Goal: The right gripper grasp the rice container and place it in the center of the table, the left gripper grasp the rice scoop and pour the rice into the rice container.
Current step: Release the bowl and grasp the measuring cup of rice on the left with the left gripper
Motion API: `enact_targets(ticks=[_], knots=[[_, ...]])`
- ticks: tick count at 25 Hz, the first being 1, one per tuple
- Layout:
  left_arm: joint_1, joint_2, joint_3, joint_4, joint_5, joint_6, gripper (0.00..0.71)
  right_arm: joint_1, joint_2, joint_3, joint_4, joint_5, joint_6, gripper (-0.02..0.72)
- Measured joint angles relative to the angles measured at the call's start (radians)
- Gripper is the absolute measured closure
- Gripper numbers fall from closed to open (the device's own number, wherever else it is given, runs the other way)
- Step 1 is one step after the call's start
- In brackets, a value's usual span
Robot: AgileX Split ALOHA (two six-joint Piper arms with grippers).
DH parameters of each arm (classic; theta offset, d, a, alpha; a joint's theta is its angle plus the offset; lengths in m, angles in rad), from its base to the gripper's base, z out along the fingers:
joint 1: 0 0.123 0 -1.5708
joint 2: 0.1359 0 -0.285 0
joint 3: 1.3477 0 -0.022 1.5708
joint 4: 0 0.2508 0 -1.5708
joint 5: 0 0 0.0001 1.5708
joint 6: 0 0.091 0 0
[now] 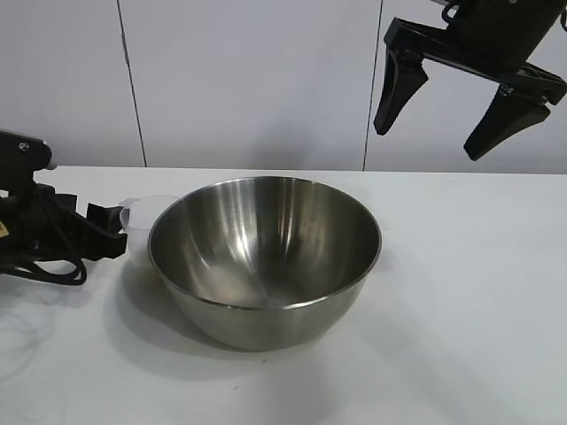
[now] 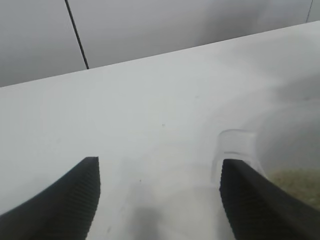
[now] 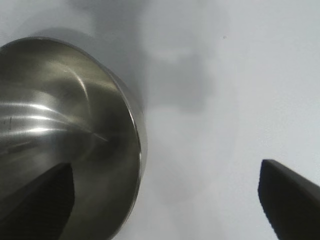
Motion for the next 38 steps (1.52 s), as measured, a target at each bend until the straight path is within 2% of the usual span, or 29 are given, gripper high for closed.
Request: enact_targets(ticks=[10, 24, 38], knots=[[0.003, 0.053, -0.002, 0.077, 0.01, 0.001, 0.214, 0.0, 0.0, 0.0, 0.004, 0.0, 0.003, 0.009], [0.003, 0.071, -0.035, 0.03, -0.007, 0.001, 0.214, 0.0, 0.0, 0.0, 0.005, 0.0, 0.003, 0.009], [0.003, 0.071, -0.06, 0.044, -0.009, -0.001, 0.214, 0.0, 0.0, 0.0, 0.006, 0.004, 0.003, 0.009]])
